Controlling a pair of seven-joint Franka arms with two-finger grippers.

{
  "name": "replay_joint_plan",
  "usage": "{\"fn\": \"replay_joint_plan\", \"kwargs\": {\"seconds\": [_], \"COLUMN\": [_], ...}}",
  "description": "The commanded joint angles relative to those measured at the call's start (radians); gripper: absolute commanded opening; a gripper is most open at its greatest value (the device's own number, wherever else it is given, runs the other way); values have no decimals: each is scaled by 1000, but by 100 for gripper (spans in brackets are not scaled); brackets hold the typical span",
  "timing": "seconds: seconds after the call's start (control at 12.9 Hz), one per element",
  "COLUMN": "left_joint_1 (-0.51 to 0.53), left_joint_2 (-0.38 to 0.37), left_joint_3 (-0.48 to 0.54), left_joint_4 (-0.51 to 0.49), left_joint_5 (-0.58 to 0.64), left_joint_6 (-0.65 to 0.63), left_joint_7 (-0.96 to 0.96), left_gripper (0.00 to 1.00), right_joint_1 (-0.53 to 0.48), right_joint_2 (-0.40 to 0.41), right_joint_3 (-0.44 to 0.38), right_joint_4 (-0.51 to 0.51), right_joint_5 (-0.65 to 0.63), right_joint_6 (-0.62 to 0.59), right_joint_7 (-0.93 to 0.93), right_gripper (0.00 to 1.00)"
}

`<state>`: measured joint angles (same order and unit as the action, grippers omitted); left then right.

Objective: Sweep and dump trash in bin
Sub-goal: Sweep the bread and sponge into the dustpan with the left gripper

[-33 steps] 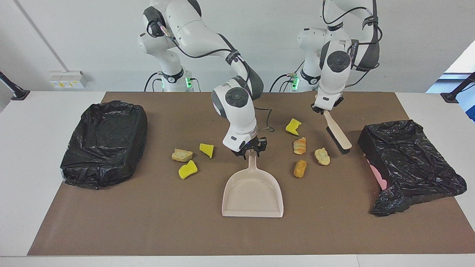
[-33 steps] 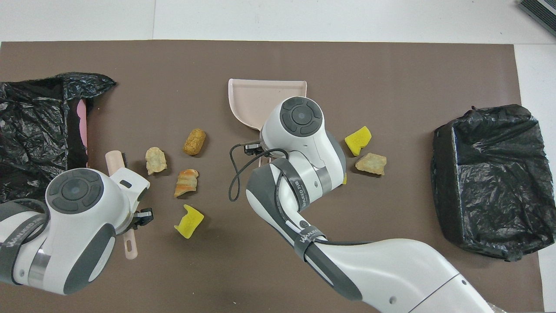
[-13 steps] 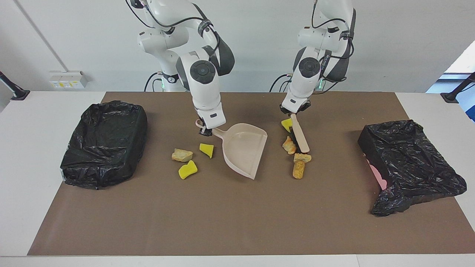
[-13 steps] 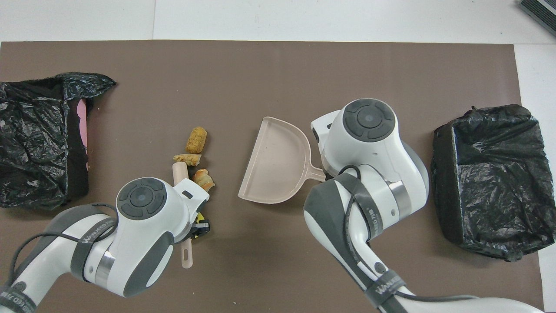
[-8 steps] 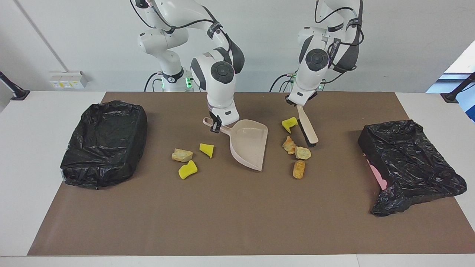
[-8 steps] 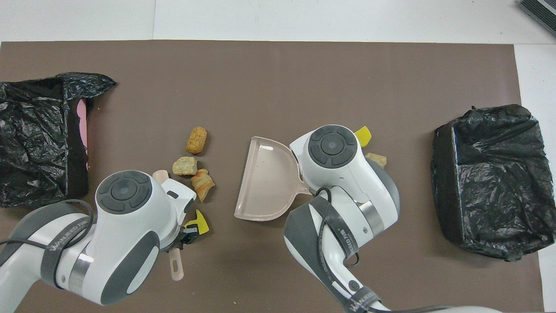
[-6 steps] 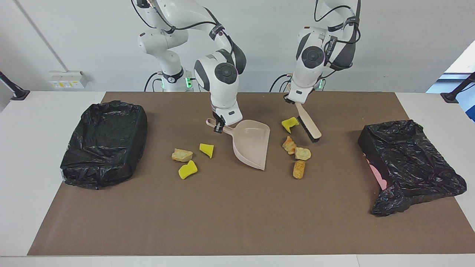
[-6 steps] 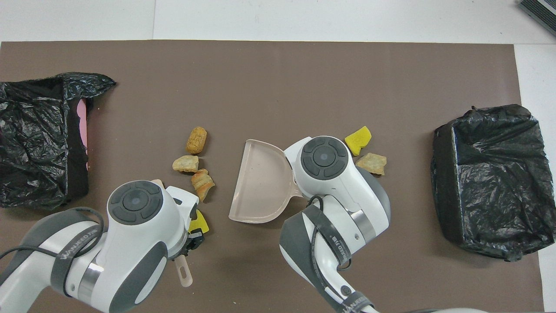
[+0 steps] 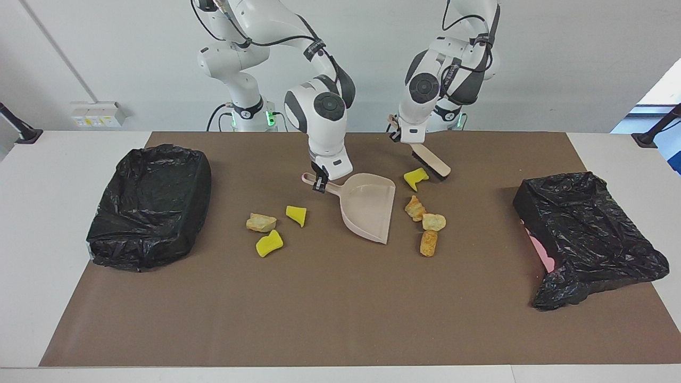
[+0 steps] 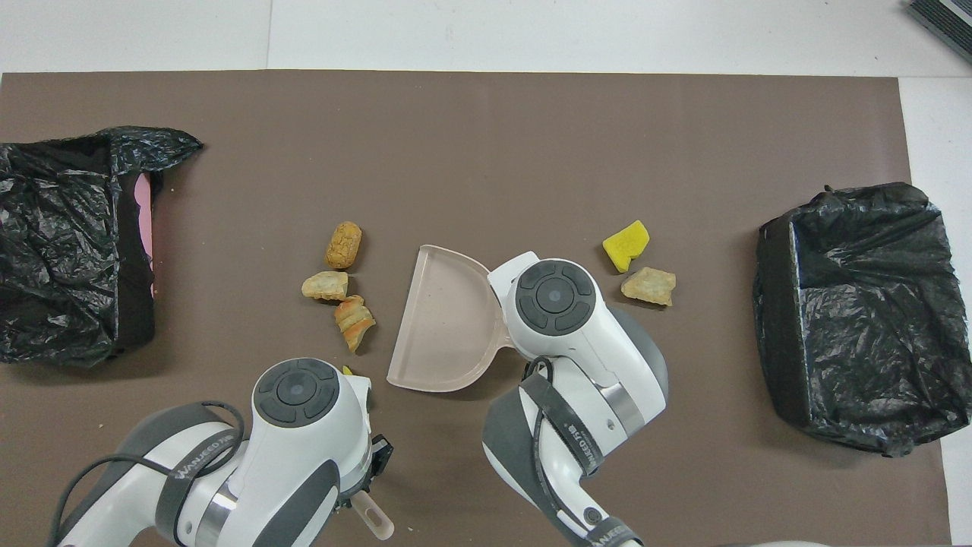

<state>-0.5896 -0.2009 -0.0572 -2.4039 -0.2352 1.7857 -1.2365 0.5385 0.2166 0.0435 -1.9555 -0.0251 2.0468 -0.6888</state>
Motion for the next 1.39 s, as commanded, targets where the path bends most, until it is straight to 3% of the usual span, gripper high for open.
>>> {"fn": "replay_joint_plan", "kwargs": {"seconds": [0.0, 0.23, 0.54, 0.7, 0.85, 1.32], "left_joint_1": [-51, -23, 79, 82, 73, 8], "left_joint_2": [-23, 34, 86, 93, 94, 92], "left_joint_3": [13, 19, 20, 19, 17, 11], "left_joint_4": [-58, -47, -11, -11, -9, 2], "left_joint_5": [-61, -81, -78, -78, -78, -76], "left_joint_6": [125, 256, 320, 382, 391, 388], "left_joint_7": [-92, -78, 69, 185, 390, 707], "left_gripper": [0, 0, 0, 0, 0, 0], "right_joint_1": [0, 0, 0, -6, -12, -3], "right_joint_2": [-13, -13, -13, -11, -3, -10], "right_joint_3": [3, 1, 3, 1, 4, 6], "right_joint_4": [-20, -20, -20, -16, 21, 13], "right_joint_5": [-21, -21, -21, -21, 2, 2], "right_joint_6": [23, 21, 19, 1, -107, -105], "right_joint_7": [29, 29, 31, 29, 66, 63], "right_gripper": [0, 0, 0, 0, 0, 0]}}
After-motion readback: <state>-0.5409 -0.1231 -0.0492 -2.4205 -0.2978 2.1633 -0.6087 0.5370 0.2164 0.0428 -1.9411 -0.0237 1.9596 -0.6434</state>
